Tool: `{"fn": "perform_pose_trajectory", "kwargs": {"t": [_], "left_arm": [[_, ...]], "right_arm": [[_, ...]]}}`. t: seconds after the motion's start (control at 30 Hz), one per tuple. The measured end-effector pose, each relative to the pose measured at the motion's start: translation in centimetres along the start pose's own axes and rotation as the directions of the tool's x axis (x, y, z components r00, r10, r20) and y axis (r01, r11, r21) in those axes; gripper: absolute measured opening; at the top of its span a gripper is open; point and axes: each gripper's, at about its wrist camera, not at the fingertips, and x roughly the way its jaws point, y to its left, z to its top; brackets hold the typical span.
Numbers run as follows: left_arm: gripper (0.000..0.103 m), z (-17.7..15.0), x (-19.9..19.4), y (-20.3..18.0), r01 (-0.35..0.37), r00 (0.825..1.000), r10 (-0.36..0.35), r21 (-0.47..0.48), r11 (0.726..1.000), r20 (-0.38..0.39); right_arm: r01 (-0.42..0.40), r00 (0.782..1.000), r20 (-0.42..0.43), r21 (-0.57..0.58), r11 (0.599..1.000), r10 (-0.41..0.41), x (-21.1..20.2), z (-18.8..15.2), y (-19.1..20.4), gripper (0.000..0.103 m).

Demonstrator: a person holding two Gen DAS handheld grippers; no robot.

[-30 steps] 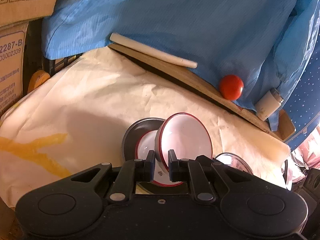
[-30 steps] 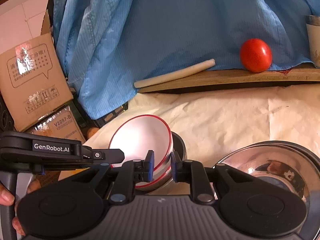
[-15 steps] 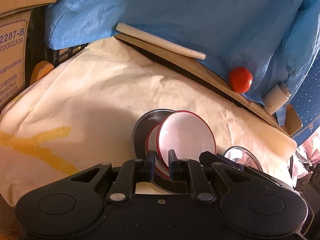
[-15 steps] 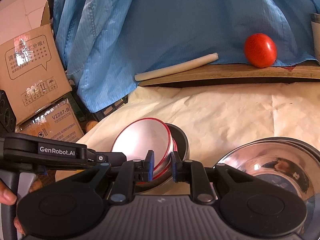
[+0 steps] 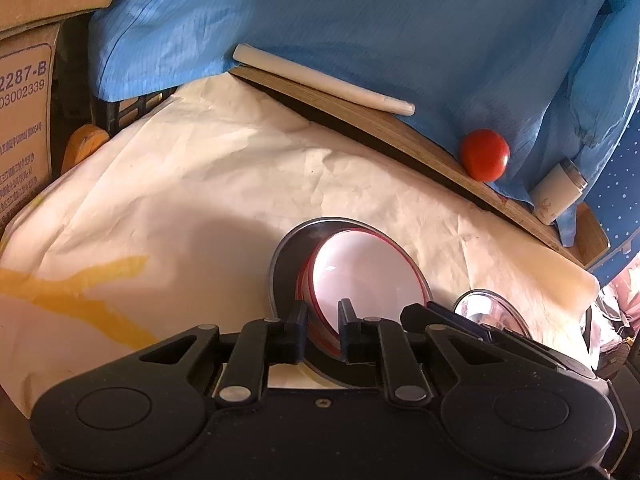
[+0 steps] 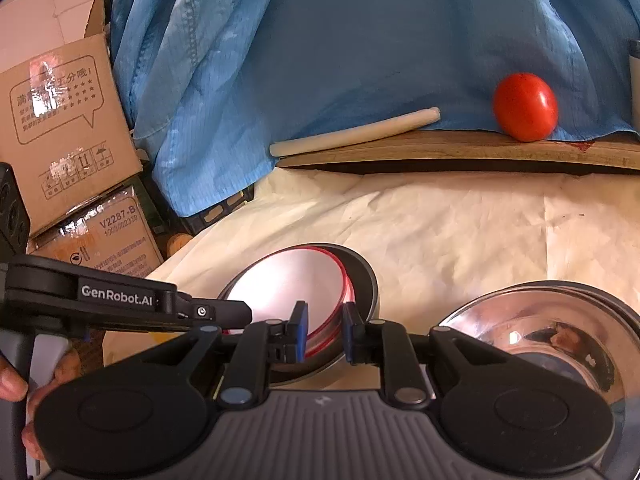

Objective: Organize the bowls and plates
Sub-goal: 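Lower the white bowl with both tools into the nested bowls on the stack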

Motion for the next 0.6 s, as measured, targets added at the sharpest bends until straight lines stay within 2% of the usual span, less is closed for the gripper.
{"fn": "perform_pose_trajectory", "kwargs": {"t": [0.33, 0.6], "left_arm": [[0.017, -0.1, -0.05, -0.38, -0.012, 1.0, 0.012, 0.03, 0.999, 0.005], [0.023, -0.21, -0.36, -0.74, -0.007, 1.0, 0.007, 0.045, 0.999, 0.01]], "right_arm": [[0.0, 1.0, 0.003, -0.006, 1.0, 0.0, -0.14, -0.02, -0.05, 0.02], [-0.001, 1.0, 0.014, 0.003, 1.0, 0.001, -0.39, -0.06, -0.17, 0.022]]}}
